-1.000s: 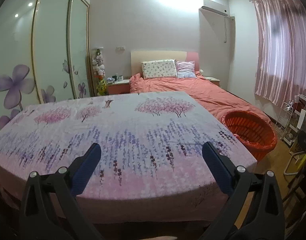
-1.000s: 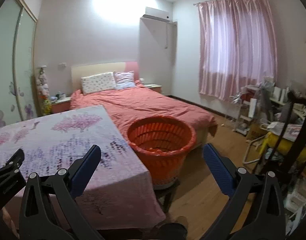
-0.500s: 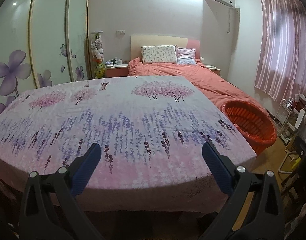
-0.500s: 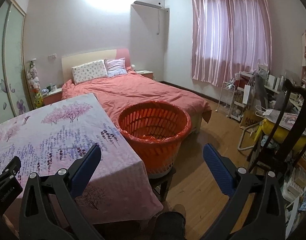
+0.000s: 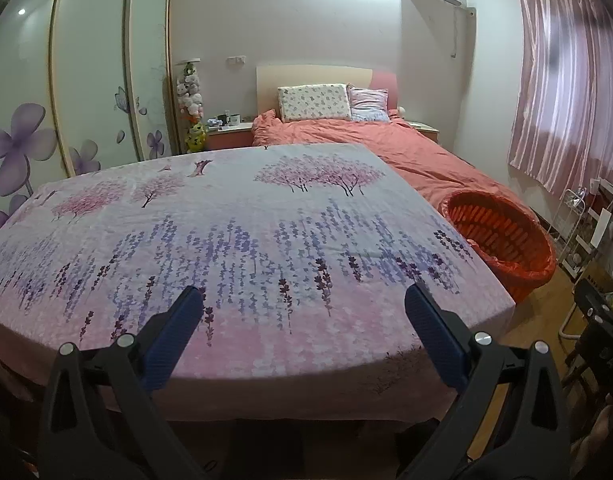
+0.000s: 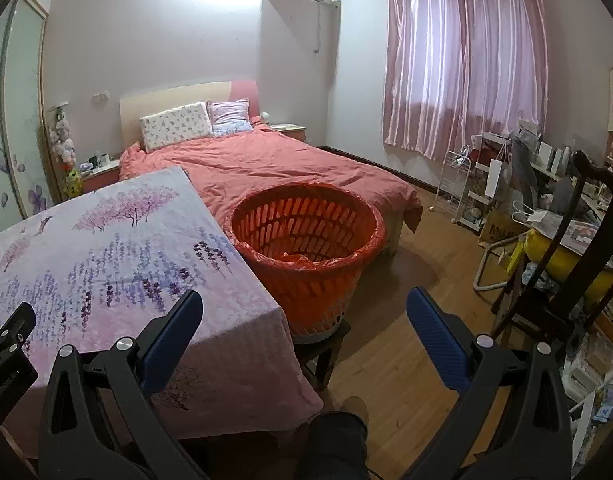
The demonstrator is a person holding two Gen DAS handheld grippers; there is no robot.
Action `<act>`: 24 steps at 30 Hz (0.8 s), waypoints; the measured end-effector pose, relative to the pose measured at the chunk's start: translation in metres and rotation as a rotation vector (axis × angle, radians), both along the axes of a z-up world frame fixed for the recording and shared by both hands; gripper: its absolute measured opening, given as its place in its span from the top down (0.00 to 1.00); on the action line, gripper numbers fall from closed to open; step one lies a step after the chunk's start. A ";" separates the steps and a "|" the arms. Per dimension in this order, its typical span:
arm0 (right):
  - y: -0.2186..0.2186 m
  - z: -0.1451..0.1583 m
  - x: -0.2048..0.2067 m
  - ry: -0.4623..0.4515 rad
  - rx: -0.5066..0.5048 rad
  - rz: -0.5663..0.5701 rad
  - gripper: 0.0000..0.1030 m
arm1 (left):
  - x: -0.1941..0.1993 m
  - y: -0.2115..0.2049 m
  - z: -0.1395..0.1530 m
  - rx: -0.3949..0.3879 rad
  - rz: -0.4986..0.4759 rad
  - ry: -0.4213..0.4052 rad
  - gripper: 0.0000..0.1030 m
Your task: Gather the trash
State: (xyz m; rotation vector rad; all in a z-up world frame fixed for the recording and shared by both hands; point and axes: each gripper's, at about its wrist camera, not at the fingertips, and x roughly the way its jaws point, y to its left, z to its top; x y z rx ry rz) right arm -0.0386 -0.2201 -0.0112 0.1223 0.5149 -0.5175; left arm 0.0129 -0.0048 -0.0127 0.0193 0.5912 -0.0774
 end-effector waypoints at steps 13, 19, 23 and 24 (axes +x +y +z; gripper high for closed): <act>-0.005 0.002 0.003 0.000 0.003 0.012 0.02 | 0.004 -0.007 0.005 0.015 -0.004 -0.025 0.04; -0.002 0.007 0.003 -0.019 0.025 0.045 0.02 | 0.004 -0.007 0.010 0.007 -0.006 -0.038 0.04; -0.003 0.008 0.002 -0.018 0.034 0.045 0.02 | 0.002 -0.008 0.013 0.001 -0.011 -0.046 0.04; -0.004 0.008 0.002 -0.019 0.035 0.043 0.02 | 0.001 -0.009 0.014 0.000 -0.013 -0.049 0.04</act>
